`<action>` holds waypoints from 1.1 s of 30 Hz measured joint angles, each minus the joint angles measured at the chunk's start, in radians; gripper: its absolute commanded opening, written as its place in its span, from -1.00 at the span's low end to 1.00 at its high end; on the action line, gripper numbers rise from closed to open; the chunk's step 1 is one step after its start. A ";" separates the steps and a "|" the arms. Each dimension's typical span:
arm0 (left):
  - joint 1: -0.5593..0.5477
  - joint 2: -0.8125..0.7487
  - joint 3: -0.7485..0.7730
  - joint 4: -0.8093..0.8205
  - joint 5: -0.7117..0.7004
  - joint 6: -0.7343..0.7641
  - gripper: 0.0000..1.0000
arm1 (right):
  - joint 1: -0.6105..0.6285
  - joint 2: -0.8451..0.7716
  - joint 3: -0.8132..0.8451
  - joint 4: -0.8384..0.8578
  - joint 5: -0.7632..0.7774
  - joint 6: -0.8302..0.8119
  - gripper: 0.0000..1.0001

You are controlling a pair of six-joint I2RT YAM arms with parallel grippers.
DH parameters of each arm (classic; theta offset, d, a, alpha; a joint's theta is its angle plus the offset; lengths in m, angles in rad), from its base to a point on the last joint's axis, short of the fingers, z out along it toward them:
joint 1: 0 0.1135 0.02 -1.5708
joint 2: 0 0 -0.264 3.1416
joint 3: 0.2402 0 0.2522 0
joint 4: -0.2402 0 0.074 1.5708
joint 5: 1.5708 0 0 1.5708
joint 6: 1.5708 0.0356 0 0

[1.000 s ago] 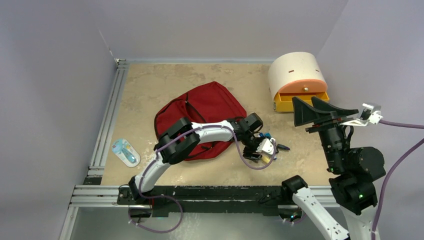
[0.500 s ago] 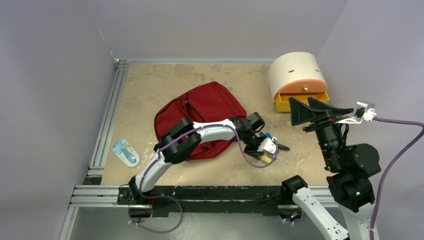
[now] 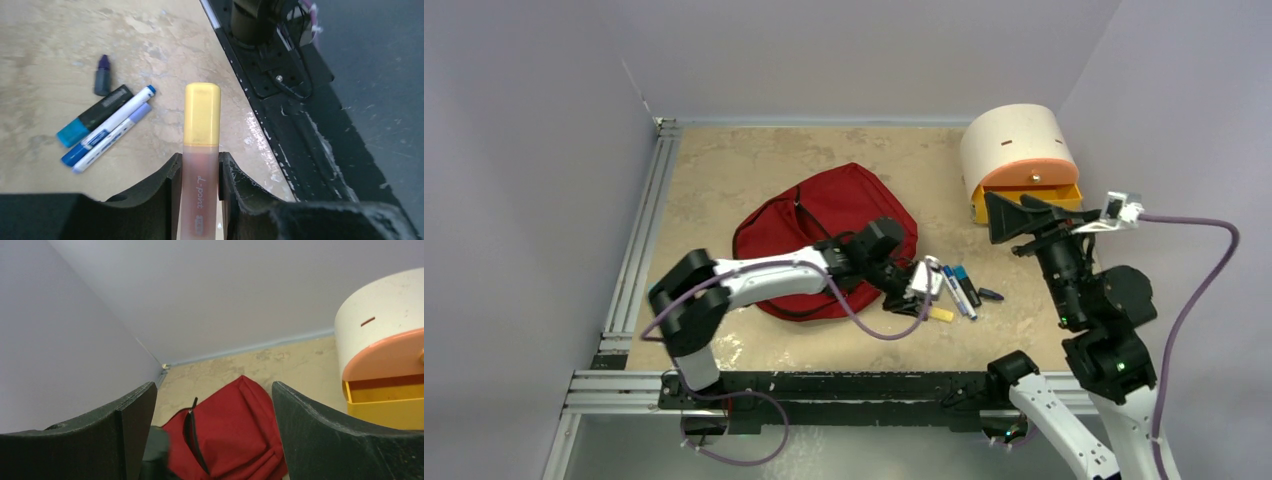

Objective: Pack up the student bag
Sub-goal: Pick up the stationery from the center of the board, then place the stationery in the student bag.

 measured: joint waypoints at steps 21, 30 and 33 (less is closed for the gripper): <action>0.307 -1.003 -0.621 0.138 -0.683 -0.799 -0.42 | 0.072 0.582 -0.044 0.119 -0.077 -0.016 0.83; 0.309 -1.105 -0.623 -0.121 -1.015 -1.066 -0.65 | 0.348 0.993 0.133 0.146 -0.076 -0.187 0.84; 0.309 -1.078 -0.600 -0.235 -1.087 -1.134 -0.66 | 0.411 1.091 0.177 0.156 -0.057 -0.254 0.86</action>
